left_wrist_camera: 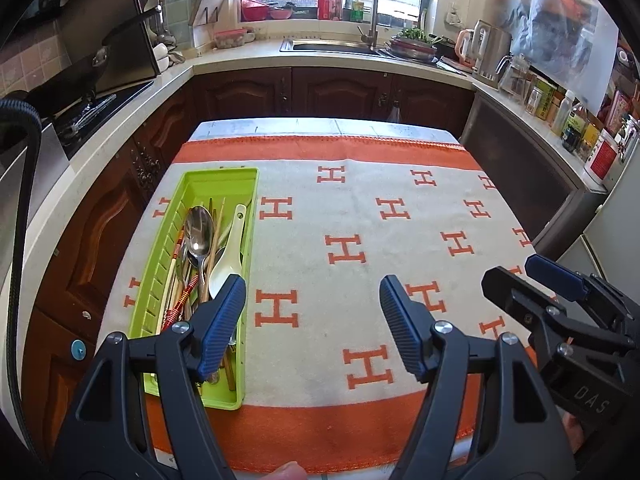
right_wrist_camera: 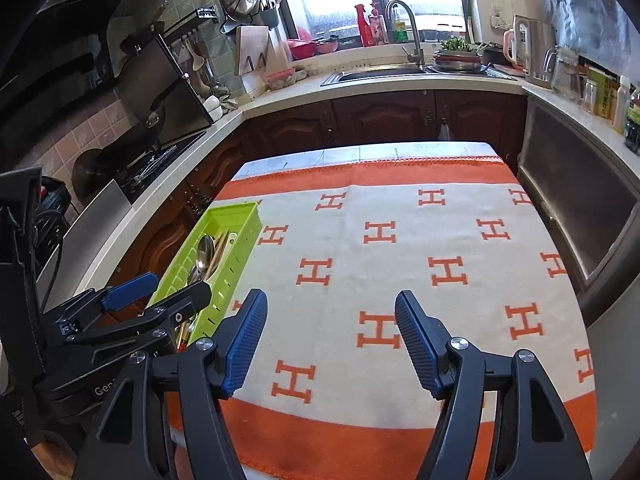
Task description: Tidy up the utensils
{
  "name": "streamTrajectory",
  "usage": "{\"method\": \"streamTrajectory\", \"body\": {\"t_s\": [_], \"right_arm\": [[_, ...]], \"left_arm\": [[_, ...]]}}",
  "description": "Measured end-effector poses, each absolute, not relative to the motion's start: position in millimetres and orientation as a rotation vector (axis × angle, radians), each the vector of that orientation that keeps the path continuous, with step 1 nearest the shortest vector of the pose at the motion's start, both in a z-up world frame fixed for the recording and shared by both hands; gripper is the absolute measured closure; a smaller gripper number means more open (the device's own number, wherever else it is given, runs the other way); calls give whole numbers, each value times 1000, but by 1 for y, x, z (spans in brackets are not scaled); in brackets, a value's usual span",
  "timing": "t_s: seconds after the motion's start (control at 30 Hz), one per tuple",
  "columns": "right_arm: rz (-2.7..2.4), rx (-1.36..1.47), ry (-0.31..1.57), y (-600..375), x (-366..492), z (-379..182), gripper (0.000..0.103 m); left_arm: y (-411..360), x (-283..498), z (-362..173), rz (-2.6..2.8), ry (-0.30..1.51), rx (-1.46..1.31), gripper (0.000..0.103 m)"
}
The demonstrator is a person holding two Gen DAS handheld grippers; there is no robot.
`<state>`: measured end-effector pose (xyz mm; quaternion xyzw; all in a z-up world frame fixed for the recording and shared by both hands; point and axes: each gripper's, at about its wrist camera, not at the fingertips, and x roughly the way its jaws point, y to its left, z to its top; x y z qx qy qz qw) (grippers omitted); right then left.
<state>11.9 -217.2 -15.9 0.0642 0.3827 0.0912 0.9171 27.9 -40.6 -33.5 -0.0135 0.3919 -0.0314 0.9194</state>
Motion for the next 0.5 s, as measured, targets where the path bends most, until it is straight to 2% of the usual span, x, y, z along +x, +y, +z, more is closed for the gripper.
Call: {"method": "streamTrajectory", "body": {"t_s": [0.5], "right_arm": [[198, 157, 816, -219, 25, -32, 33]], "left_arm": [[-48, 32, -36, -30, 797, -6, 36]]}}
